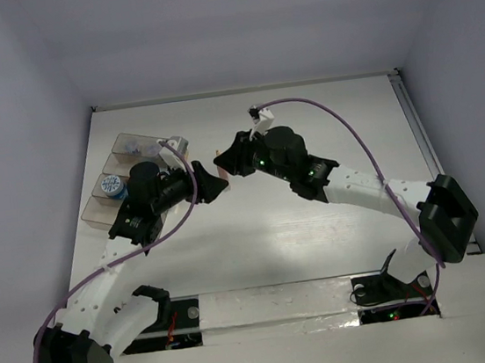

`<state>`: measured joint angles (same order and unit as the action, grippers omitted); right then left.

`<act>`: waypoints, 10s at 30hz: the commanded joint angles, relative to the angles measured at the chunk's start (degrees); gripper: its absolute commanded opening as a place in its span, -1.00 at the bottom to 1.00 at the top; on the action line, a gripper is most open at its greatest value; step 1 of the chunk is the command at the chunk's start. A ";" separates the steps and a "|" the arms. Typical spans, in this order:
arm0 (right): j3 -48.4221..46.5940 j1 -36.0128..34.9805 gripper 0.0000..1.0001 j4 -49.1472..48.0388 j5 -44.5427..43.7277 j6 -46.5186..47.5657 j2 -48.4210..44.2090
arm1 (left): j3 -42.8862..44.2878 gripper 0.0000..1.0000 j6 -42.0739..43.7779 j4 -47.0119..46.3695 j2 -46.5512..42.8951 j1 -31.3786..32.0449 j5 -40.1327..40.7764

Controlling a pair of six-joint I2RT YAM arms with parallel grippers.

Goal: Sort the stationery into containers
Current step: Pick up the pen from the center of the board, then close the pen cap on the pen, then place the pen in the storage box.

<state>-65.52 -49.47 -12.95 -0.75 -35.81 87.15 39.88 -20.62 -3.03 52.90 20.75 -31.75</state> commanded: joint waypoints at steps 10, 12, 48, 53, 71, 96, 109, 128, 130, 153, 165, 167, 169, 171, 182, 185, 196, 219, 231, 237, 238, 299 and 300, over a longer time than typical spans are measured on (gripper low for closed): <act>-4.00 -3.52 -1.00 -4.72 -3.64 0.92 0.73 | 0.90 -0.17 0.76 -1.37 0.97 -0.27 0.72; -4.36 -4.05 -1.00 -4.45 -3.90 1.09 0.91 | 0.99 -0.32 0.85 -1.28 0.97 -0.27 0.72; -1.72 17.66 0.24 11.72 -7.33 2.06 13.65 | 1.52 -1.00 1.81 -0.31 -3.33 -0.27 -0.68; -4.35 18.88 0.35 11.81 -6.63 1.54 20.32 | 1.34 -1.00 1.73 -0.40 -4.12 -0.27 -0.86; -16.92 20.65 0.23 21.21 -8.65 5.58 32.46 | 1.34 -1.00 1.55 -0.93 -4.39 -0.27 -2.09; -38.01 19.59 -0.14 47.31 -13.39 17.27 44.50 | 1.08 -1.00 1.37 -1.28 -4.74 -1.33 -2.53; -28.99 19.59 -1.00 35.14 -9.62 14.90 31.28 | 0.99 -1.00 1.37 -1.37 -3.51 -1.33 -2.62; -6.36 3.95 -1.00 -10.61 -3.55 2.76 -0.85 | 1.08 -1.00 1.55 -1.46 -0.08 -1.86 -3.06; -7.08 2.20 -1.00 -11.04 -3.38 2.85 -0.32 | 1.08 -1.00 1.64 -1.54 0.09 -1.86 -2.88; -12.01 -1.59 -1.00 -6.56 -3.29 5.66 5.75 | 1.34 -1.00 1.46 -1.19 -0.17 -1.86 -1.92; -11.74 -3.17 -1.00 -4.98 -7.51 8.12 5.48 | 1.43 -1.00 1.64 -0.58 -1.49 -1.86 0.63; -11.83 -3.17 -1.00 -4.63 -7.68 8.30 5.66 | 1.34 -1.00 1.55 -0.84 -1.66 -1.86 0.63; -11.92 -3.70 -1.00 -4.37 -8.12 8.57 5.83 | 1.34 -1.00 1.55 -0.84 -1.93 -1.86 0.90; -11.92 -3.70 -1.00 -4.10 -8.56 9.09 6.10 | 1.34 -1.00 1.55 -0.84 -2.10 -1.86 1.16; -9.55 -6.68 -1.00 -5.07 -11.02 9.27 6.10 | 1.08 -1.00 1.29 -1.02 -3.77 -1.86 3.97; -8.75 -7.22 -1.00 -5.16 -13.30 9.71 5.66 | 1.08 -1.00 1.29 -0.93 -3.86 -1.86 4.59; -4.01 -9.06 -1.00 -7.88 -11.74 7.60 4.69 | 0.82 -1.00 0.93 -2.24 -4.74 -1.86 4.85; 13.66 -16.35 -1.00 -5.33 -7.86 0.31 3.37 | 3.27 -1.00 0.85 -3.65 -5.01 -1.86 5.82; 17.79 -21.89 -1.00 -6.30 -8.21 -4.00 5.74 | 6.00 -1.00 1.64 -2.51 -4.83 -1.86 8.81; 18.58 -23.48 -1.00 -6.38 -7.16 -4.62 6.62 | 8.37 -1.00 2.52 -1.81 -3.78 -1.86 9.25; 18.67 -23.48 -1.00 -6.39 -6.63 -4.62 6.80 | 8.98 -1.00 2.78 -1.63 -3.51 -1.86 9.25; 36.86 3.95 0.99 9.17 -18.93 3.38 -44.88 | 7.40 -1.00 -27.18 -15.70 29.88 -22.95 42.90; 36.86 3.95 0.99 9.17 -18.85 3.38 -44.97 | 7.49 -1.00 -27.54 -15.35 30.24 -22.95 43.26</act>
<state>-29.06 -45.80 -1.98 -19.88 -33.21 43.05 44.23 -46.87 -18.13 82.72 -1.65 8.71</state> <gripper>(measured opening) 0.995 0.152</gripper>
